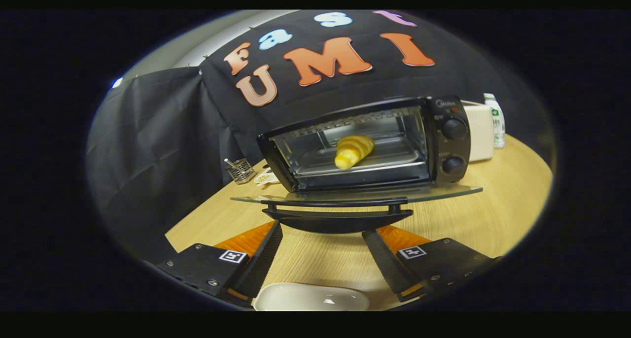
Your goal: Open the toaster oven, put the food inside, and close the toaster oven door.
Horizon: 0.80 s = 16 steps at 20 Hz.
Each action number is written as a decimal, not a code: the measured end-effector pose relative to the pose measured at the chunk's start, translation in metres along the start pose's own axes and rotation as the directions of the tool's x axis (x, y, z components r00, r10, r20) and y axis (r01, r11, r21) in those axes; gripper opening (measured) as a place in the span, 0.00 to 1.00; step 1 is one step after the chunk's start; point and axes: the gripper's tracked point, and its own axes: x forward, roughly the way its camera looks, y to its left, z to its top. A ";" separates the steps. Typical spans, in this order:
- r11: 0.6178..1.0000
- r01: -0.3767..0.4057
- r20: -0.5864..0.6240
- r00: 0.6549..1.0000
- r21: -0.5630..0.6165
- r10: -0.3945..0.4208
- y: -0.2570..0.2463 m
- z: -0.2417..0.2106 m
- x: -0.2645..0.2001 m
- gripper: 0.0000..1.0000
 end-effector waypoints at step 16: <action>0.944 0.314 0.169 0.941 -0.104 -0.294 -0.037 0.103 0.060 0.96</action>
